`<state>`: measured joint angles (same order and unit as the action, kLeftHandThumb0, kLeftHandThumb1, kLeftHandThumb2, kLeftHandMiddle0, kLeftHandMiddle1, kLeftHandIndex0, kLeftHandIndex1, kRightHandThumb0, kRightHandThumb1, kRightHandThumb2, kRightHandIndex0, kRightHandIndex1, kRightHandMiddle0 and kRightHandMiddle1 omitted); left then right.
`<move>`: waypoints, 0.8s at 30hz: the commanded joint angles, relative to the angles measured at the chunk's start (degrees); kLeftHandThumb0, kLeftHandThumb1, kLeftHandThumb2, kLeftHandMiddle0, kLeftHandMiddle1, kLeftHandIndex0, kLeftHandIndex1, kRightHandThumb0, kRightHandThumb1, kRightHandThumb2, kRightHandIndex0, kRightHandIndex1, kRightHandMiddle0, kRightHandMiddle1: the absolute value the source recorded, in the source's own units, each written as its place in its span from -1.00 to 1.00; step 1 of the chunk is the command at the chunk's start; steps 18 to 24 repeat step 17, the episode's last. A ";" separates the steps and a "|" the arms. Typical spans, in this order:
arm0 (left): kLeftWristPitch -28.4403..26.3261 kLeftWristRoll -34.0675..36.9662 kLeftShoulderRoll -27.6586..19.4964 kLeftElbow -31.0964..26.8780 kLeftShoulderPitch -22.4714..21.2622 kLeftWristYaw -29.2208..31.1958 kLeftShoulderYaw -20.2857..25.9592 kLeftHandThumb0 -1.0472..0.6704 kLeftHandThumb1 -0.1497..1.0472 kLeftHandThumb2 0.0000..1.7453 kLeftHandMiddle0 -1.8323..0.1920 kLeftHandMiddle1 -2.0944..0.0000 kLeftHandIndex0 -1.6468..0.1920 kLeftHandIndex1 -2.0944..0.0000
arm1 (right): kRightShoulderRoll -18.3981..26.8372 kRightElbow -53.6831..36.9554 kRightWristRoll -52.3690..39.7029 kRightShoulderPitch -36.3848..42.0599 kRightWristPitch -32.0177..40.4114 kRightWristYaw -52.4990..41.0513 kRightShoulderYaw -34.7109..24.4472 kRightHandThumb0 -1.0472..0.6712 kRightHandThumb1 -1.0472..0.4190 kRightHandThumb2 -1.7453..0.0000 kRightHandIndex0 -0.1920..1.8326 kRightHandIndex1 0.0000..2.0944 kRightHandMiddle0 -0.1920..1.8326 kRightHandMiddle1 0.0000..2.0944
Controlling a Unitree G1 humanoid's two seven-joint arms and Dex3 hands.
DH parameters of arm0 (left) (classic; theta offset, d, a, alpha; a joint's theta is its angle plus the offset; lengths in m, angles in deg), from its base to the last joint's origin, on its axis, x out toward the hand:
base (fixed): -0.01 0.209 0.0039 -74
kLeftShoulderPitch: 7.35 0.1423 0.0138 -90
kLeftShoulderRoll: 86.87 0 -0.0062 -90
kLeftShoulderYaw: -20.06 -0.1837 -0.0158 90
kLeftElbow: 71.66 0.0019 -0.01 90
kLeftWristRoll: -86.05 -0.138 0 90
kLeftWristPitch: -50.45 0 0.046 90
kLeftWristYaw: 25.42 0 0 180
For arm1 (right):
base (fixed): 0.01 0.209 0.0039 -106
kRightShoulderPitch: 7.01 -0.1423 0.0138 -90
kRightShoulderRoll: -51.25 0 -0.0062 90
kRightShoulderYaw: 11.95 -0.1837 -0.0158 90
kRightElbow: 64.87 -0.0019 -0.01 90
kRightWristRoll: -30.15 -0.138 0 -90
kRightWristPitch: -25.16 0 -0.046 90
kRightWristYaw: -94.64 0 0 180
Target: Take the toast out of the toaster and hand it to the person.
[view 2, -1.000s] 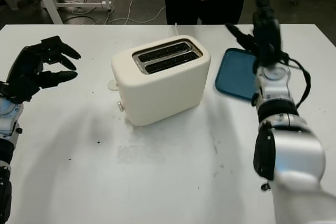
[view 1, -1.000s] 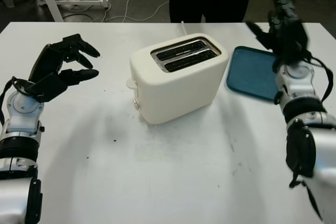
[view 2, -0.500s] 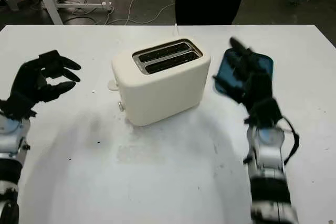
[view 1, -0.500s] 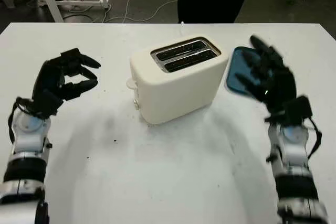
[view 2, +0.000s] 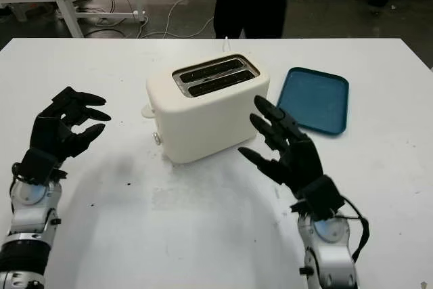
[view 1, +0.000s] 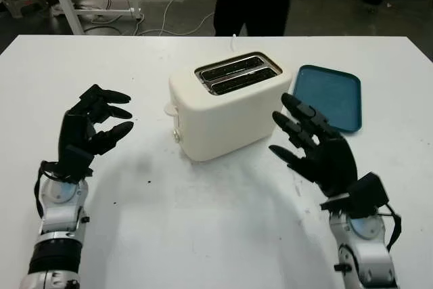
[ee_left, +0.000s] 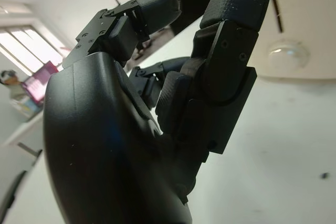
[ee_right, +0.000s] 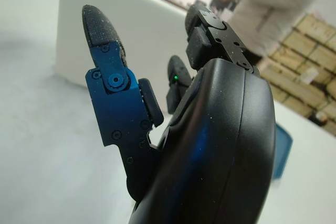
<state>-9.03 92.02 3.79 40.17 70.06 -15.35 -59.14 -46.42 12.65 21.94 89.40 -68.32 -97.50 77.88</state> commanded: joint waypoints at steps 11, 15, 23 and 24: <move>-0.59 -0.70 2.24 0.07 2.16 1.05 -2.20 -1.00 0.56 -1.00 0.14 -0.08 0.10 0.05 | -4.59 -0.13 2.36 -0.63 0.45 5.73 0.41 -0.46 -0.80 0.99 -0.61 -0.72 -0.51 -0.97; -1.13 -1.54 1.33 -0.61 2.60 1.74 -2.51 -1.00 0.56 -1.00 0.09 -0.02 0.02 0.12 | -5.23 0.00 2.81 -0.82 0.46 6.46 0.60 -0.47 -0.81 0.99 -0.61 -0.69 -0.51 -0.98; -1.49 -1.19 1.26 -1.09 2.81 2.28 -2.59 -1.00 0.55 -1.00 0.08 0.01 0.01 0.15 | -5.38 -0.08 2.71 -0.86 0.51 6.41 0.69 -0.47 -0.82 0.99 -0.62 -0.68 -0.51 -0.98; -1.49 -1.19 1.26 -1.09 2.81 2.28 -2.59 -1.00 0.55 -1.00 0.08 0.01 0.01 0.15 | -5.38 -0.08 2.71 -0.86 0.51 6.41 0.69 -0.47 -0.82 0.99 -0.62 -0.68 -0.51 -0.98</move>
